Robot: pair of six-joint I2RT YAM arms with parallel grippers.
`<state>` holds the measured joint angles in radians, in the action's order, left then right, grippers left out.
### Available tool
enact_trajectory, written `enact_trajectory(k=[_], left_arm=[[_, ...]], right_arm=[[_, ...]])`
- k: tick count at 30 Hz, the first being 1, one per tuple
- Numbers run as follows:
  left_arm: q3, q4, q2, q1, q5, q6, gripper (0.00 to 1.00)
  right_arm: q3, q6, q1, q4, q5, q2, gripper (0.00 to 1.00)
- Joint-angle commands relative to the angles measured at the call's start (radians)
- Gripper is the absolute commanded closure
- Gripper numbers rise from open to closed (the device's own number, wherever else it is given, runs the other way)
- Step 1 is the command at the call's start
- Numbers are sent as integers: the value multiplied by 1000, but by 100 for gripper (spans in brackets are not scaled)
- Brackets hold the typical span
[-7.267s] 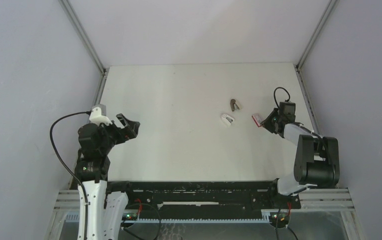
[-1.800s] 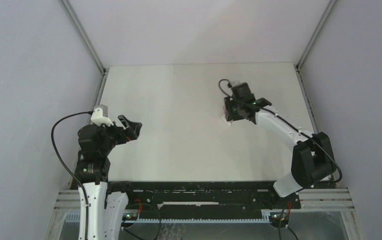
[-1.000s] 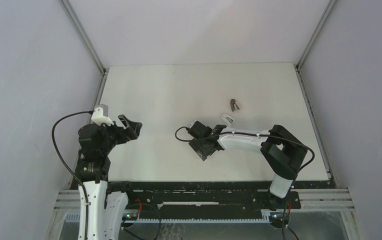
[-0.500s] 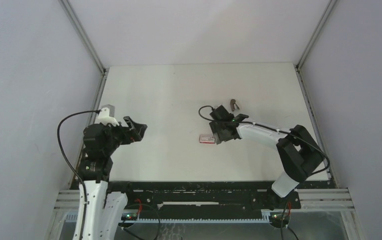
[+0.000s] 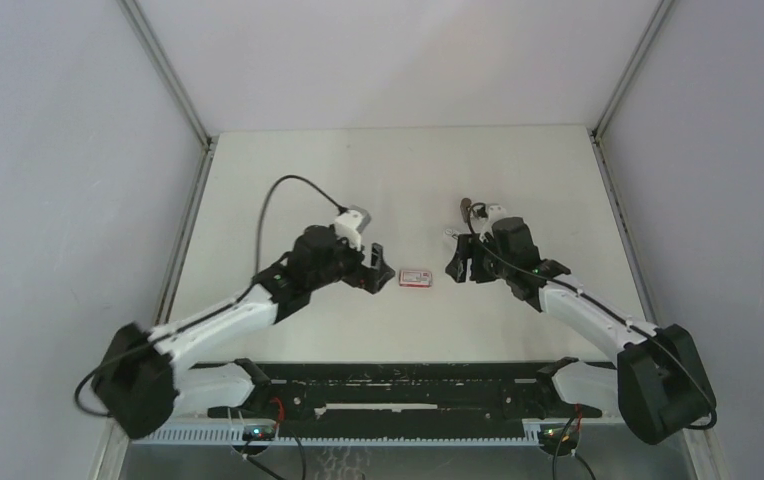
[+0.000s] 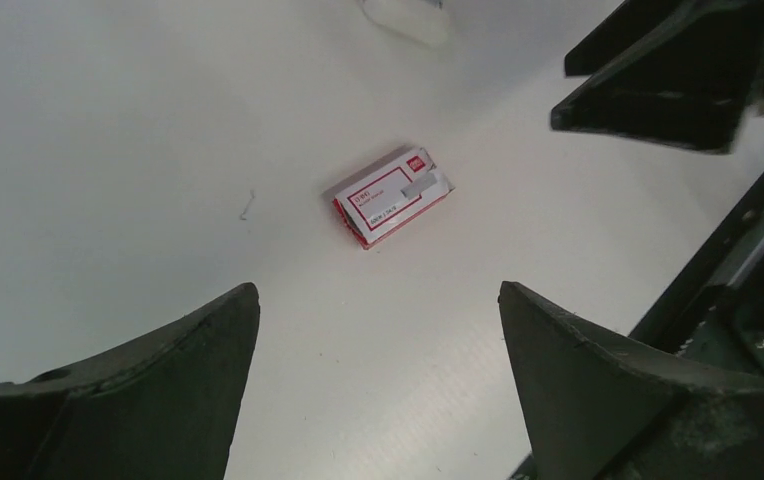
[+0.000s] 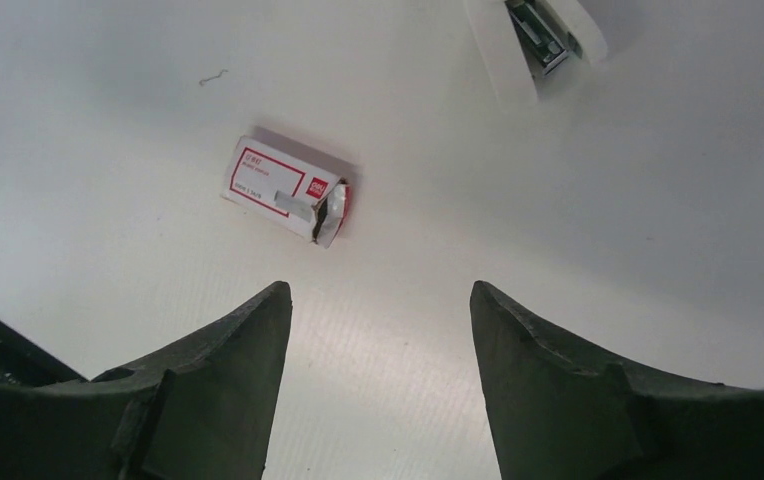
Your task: Load the staples into the stapler
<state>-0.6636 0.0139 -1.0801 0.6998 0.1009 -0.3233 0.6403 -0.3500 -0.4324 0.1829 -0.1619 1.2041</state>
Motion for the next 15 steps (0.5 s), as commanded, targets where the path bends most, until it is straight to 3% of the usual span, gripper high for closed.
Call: enact_trajectory(k=[1,8,15], left_arm=[[-74,-257,-214,27,148,182,7],[-232,-308,-518,29,277,229,7],[-302,-340,-688,29,336,198,8]], right_arm=[[-75,-66,35,-192,-90,-68,34],[-112,-84,104,-224,-117,-88,35],[-129,-94,122,-243,-141,-96,35]])
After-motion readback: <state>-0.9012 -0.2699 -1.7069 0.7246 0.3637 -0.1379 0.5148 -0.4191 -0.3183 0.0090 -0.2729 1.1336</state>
